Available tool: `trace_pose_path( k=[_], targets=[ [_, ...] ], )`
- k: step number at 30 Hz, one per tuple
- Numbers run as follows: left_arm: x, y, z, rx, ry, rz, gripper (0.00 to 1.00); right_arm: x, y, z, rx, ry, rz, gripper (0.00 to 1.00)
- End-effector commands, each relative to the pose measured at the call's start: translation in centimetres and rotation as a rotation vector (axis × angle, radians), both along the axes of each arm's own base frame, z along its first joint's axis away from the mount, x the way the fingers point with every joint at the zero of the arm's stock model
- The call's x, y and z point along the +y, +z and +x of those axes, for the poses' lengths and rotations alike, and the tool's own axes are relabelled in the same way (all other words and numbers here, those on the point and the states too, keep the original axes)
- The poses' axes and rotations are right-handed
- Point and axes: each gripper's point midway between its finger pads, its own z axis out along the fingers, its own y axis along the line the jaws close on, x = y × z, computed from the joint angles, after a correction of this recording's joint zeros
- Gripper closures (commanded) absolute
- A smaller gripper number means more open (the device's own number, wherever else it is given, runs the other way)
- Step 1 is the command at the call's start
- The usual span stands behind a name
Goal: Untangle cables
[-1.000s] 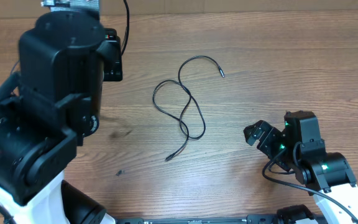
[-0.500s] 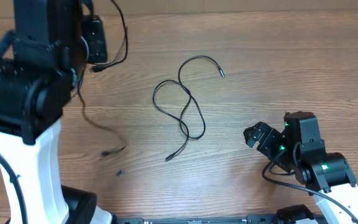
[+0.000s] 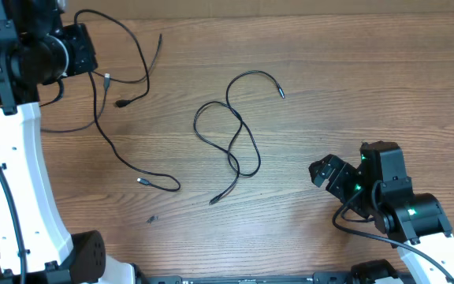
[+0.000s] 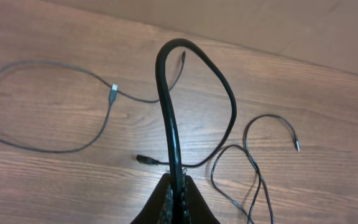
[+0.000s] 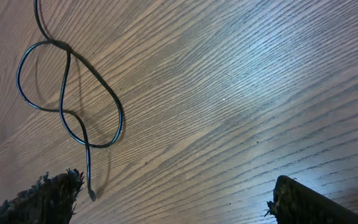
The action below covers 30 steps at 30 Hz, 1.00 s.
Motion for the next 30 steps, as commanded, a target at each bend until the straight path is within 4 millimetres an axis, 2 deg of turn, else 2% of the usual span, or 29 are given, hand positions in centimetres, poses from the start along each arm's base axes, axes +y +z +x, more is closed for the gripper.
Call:
trace_pose_path(
  k=[1,6,14,16,19,26,30],
  targets=[
    [1.2,-1.9,0.3,0.029,-0.001,-0.054,0.96,-0.1,1.4,0.6,-0.049,-0.001,-0.004,0.00],
    [5.6,-5.1,1.0,0.064,0.130,-0.095,0.96,-0.1,1.4,0.6,-0.049,-0.002,-0.003,0.00],
    [10.8,-8.4,2.0,0.035,0.210,-0.227,0.96,-0.1,1.5,0.9,-0.057,-0.002,-0.002,0.00],
    [13.0,-10.1,2.3,0.047,0.253,-0.235,0.96,-0.1,1.4,0.9,-0.051,-0.002,-0.003,0.00],
    [14.7,-11.9,2.8,0.069,0.281,-0.247,0.96,-0.1,1.3,1.0,-0.048,-0.002,-0.004,0.00],
    [18.6,-17.8,4.5,0.136,0.373,-0.310,0.96,0.0,0.5,1.5,-0.021,-0.002,-0.008,0.00],
    [21.1,-20.6,4.4,0.161,0.426,-0.334,0.96,0.1,-0.2,1.7,0.007,-0.002,-0.014,0.00]
  ],
)
